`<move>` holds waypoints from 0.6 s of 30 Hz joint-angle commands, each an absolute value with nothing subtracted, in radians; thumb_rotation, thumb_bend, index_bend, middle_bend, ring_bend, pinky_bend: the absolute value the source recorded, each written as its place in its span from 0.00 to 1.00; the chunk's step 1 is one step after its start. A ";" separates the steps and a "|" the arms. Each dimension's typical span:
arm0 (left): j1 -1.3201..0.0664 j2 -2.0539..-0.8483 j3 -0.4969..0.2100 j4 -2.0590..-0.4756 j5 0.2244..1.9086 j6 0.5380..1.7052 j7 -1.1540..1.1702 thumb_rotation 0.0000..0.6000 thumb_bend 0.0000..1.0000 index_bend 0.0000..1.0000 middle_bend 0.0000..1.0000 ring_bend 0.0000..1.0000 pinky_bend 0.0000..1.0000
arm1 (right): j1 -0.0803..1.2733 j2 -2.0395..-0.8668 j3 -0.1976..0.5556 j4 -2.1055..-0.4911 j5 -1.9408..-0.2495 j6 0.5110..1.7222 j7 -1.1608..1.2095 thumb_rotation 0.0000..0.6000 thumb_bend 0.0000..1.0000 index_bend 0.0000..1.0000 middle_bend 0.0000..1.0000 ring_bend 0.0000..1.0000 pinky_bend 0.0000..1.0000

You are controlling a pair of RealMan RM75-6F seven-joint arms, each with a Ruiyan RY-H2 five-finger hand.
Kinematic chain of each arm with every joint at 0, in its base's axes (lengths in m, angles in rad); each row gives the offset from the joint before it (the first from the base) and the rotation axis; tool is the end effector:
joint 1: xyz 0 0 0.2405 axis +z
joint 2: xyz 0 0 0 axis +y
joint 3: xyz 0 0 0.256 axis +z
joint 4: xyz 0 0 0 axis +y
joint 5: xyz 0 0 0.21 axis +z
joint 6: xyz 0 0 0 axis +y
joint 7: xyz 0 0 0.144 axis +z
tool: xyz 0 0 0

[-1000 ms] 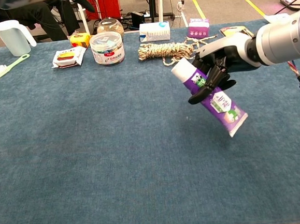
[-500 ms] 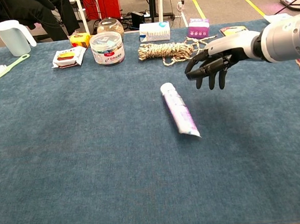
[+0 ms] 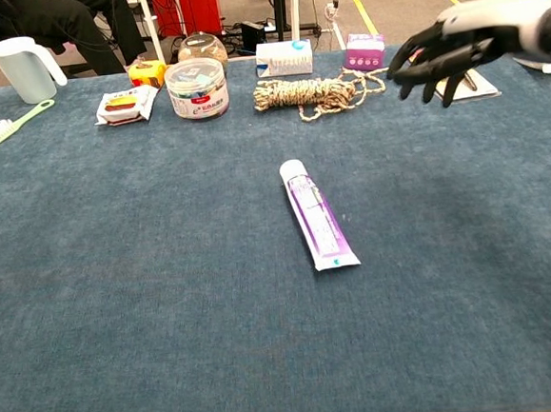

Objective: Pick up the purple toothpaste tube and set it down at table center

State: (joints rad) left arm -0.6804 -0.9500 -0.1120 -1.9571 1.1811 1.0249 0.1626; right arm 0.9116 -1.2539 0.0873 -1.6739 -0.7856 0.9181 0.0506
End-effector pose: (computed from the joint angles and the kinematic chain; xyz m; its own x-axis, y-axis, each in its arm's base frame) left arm -0.1511 0.3083 0.1351 0.4243 0.2312 0.8755 0.8734 -0.3597 -0.3282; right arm -0.1498 -0.3682 0.0546 0.0896 -0.4184 0.9038 -0.9925 -0.1130 0.0461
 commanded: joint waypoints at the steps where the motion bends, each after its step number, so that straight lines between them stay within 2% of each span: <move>1: -0.615 -0.942 -0.084 -2.019 1.127 1.133 0.277 0.17 0.04 0.07 0.02 0.00 0.12 | 0.821 -1.231 0.106 -1.679 -0.876 1.022 0.093 0.48 0.45 0.31 0.39 0.43 0.41; 4: -0.576 -0.942 -0.070 -2.027 1.127 1.189 0.310 0.27 0.04 0.12 0.07 0.00 0.12 | 0.768 -1.223 0.095 -1.665 -0.928 1.089 0.077 0.48 0.45 0.35 0.43 0.49 0.45; 7: -0.538 -0.946 -0.057 -2.021 1.132 1.244 0.344 0.32 0.04 0.16 0.08 0.01 0.12 | 0.715 -1.214 0.090 -1.656 -0.960 1.155 0.065 0.54 0.45 0.38 0.45 0.51 0.46; 14: -0.445 -0.965 -0.030 -1.999 1.162 1.363 0.381 0.39 0.04 0.21 0.11 0.03 0.12 | 0.613 -1.204 0.083 -1.638 -1.003 1.270 0.008 0.72 0.45 0.41 0.47 0.52 0.47; 18: -0.388 -0.975 -0.006 -1.979 1.197 1.420 0.392 0.43 0.05 0.22 0.12 0.04 0.12 | 0.549 -1.197 0.073 -1.631 -1.028 1.325 -0.009 0.77 0.45 0.43 0.49 0.52 0.47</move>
